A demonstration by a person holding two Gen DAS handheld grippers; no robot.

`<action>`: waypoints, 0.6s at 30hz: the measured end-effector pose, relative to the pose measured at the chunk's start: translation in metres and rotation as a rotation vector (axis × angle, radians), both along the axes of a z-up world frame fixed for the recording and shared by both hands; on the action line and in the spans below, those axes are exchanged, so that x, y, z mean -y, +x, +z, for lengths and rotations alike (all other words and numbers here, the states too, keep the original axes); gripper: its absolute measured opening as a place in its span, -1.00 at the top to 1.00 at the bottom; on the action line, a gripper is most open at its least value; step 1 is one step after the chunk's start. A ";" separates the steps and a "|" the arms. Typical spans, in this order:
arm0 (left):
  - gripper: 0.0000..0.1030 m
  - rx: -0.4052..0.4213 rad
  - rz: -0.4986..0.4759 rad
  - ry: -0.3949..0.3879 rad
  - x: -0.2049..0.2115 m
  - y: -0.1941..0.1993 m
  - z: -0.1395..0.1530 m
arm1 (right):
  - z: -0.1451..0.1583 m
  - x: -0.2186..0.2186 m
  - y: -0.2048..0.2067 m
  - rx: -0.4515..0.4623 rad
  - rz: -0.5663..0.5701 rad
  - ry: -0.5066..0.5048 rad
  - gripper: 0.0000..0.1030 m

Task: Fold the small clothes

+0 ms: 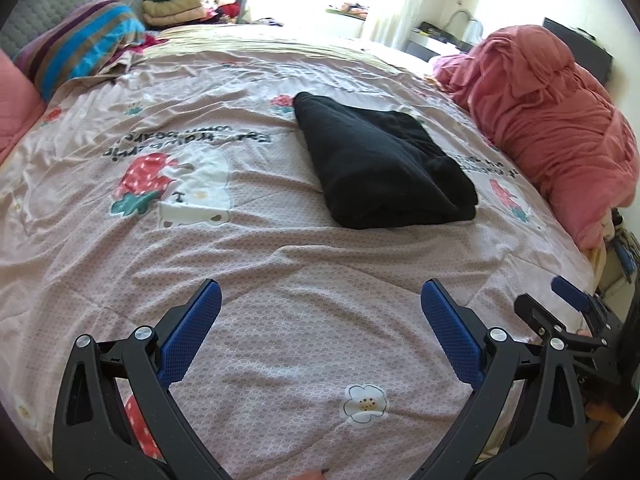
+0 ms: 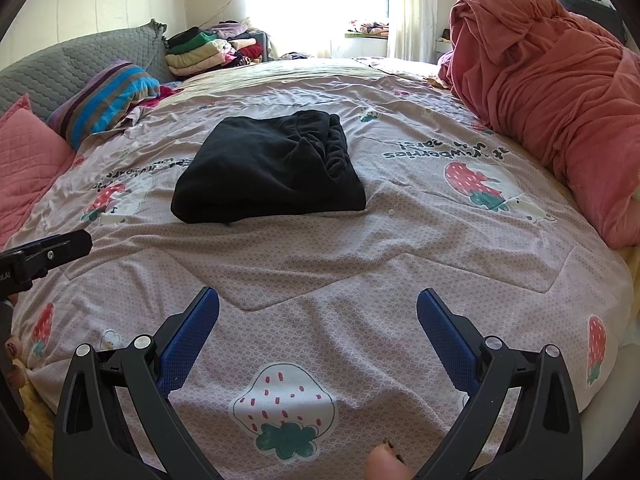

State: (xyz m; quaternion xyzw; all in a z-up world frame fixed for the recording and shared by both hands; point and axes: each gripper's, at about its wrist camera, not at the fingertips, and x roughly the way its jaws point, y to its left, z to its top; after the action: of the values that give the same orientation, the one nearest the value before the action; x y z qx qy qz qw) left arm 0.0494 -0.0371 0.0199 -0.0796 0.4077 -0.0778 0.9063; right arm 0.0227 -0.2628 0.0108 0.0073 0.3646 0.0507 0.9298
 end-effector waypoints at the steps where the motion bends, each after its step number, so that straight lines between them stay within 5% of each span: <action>1: -0.82 -0.002 0.013 0.006 -0.001 0.000 0.000 | 0.000 0.001 0.000 0.000 -0.005 0.001 -0.91; 8: -0.82 0.013 0.027 0.029 -0.007 -0.004 0.004 | 0.006 0.035 -0.011 0.016 -0.156 -0.001 -0.91; 14: -0.82 -0.077 0.137 -0.075 -0.085 0.020 0.012 | -0.002 0.184 -0.045 -0.014 -0.636 -0.029 -0.91; 18: -0.82 -0.041 0.341 0.032 -0.182 0.030 0.026 | -0.026 0.316 -0.086 -0.125 -1.031 -0.100 -0.91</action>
State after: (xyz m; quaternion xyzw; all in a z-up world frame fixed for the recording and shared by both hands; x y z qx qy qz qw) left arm 0.0798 0.1446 0.0463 -0.1347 0.4079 0.0853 0.8990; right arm -0.0632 -0.5792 -0.0150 0.1446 0.3703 -0.4319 0.8096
